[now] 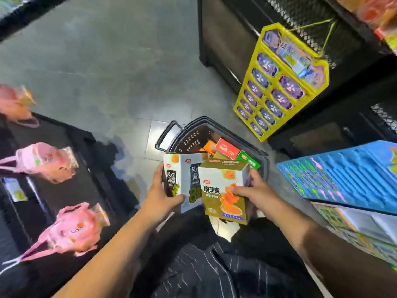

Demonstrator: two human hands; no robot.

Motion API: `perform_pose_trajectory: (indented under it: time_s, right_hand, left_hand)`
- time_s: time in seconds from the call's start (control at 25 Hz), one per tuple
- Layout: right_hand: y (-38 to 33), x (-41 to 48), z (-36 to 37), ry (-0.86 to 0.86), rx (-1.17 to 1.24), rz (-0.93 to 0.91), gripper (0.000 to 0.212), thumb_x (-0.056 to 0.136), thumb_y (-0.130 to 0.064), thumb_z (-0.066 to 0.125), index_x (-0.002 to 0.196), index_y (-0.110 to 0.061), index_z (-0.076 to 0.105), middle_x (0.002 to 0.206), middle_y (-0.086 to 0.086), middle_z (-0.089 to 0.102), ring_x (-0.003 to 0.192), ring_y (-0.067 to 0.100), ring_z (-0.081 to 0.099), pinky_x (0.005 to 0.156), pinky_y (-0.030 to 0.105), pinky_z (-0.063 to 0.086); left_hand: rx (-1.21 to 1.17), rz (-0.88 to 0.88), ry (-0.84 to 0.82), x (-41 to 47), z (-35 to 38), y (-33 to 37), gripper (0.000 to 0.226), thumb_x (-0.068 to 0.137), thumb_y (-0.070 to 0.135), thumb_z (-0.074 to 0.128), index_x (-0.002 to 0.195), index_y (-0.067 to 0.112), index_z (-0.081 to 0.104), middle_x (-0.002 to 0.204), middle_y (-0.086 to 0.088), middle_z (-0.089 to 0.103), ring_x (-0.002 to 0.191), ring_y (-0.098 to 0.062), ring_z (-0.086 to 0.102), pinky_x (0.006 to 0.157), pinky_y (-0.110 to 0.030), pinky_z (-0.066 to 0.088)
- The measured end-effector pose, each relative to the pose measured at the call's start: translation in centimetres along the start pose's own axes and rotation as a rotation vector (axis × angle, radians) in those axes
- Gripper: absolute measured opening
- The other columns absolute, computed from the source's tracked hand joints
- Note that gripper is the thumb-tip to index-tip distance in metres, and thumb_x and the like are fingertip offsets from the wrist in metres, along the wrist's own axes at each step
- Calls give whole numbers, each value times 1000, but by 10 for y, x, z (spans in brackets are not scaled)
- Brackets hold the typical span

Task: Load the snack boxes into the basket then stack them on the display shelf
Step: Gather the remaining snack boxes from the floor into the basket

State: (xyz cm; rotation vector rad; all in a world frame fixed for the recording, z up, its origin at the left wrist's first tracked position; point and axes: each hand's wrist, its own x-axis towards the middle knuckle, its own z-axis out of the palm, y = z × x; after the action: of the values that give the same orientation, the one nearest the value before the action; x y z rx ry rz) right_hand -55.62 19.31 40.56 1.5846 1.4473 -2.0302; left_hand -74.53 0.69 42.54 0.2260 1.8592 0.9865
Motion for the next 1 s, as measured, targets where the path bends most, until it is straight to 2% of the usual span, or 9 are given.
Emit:
perform_pose_trajectory:
  time_s: [0.08, 0.16, 0.32, 0.44, 0.52, 0.64, 0.76, 0.88, 1.0]
  right_hand:
    - [3, 26, 23, 77, -24, -8, 81, 41, -54, 91, 108, -35, 50, 112, -1, 68, 100, 22, 68, 88, 50, 55]
    - [14, 59, 40, 126, -97, -33, 86, 37, -69, 85, 109, -39, 49, 115, -6, 65, 103, 17, 66, 89, 48, 55]
    - [6, 106, 57, 260, -259, -112, 70, 55, -53, 82, 114, -33, 48, 110, -7, 63, 100, 17, 63, 87, 41, 54]
    - [11, 161, 49, 229, -298, -109, 88, 59, -34, 87, 132, -38, 37, 109, -9, 61, 99, 18, 62, 90, 36, 52]
    - [16, 195, 45, 226, -369, -168, 78, 53, -33, 88, 116, -34, 43, 90, -8, 65, 83, 17, 64, 77, 28, 53]
    - [15, 238, 44, 224, -462, -260, 59, 64, -25, 89, 104, -28, 46, 74, -6, 60, 64, 12, 57, 55, 20, 44]
    - [13, 274, 44, 337, -440, -441, 50, 68, -36, 87, 95, -29, 45, 73, -7, 62, 64, -2, 58, 61, 15, 45]
    - [17, 301, 49, 361, -419, -544, 56, 67, -31, 86, 102, -19, 43, 80, -12, 58, 68, -5, 56, 65, 13, 44]
    - [21, 323, 53, 393, -410, -594, 60, 66, -29, 86, 105, -14, 44, 88, -3, 58, 79, 9, 60, 73, 32, 53]
  left_hand:
    - [41, -5, -60, 33, -24, -2, 92, 71, 2, 77, 141, 33, 26, 120, 13, 55, 111, -15, 61, 76, -24, 57]
    - [70, -34, -84, 66, -39, -10, 96, 71, 0, 77, 146, 27, 24, 123, 5, 55, 114, -19, 59, 72, -23, 58]
    - [89, -73, -104, 125, -39, -29, 89, 81, -13, 67, 148, 25, 22, 117, 12, 49, 107, -7, 56, 64, -9, 51]
    - [116, -97, -75, 171, -30, -54, 87, 81, -11, 68, 146, 27, 24, 116, 17, 50, 93, 20, 53, 63, -3, 47]
    - [136, -101, -44, 198, -25, -71, 94, 80, -7, 70, 151, 30, 21, 116, 22, 50, 93, 19, 52, 69, -7, 50]
    - [135, -85, 28, 230, -19, -94, 94, 80, -7, 71, 152, 27, 20, 113, 20, 52, 91, 14, 56, 80, -14, 51]
    - [78, -70, 62, 248, -14, -109, 86, 82, -14, 65, 149, 23, 25, 108, 18, 54, 81, 22, 58, 65, -5, 49]
    - [43, -78, 77, 257, -14, -119, 86, 82, -14, 64, 149, 24, 26, 113, 15, 56, 81, 24, 57, 61, -4, 48]
    - [41, -94, 77, 265, -16, -126, 90, 82, -10, 67, 152, 26, 22, 116, 14, 56, 84, 25, 56, 62, -4, 49]
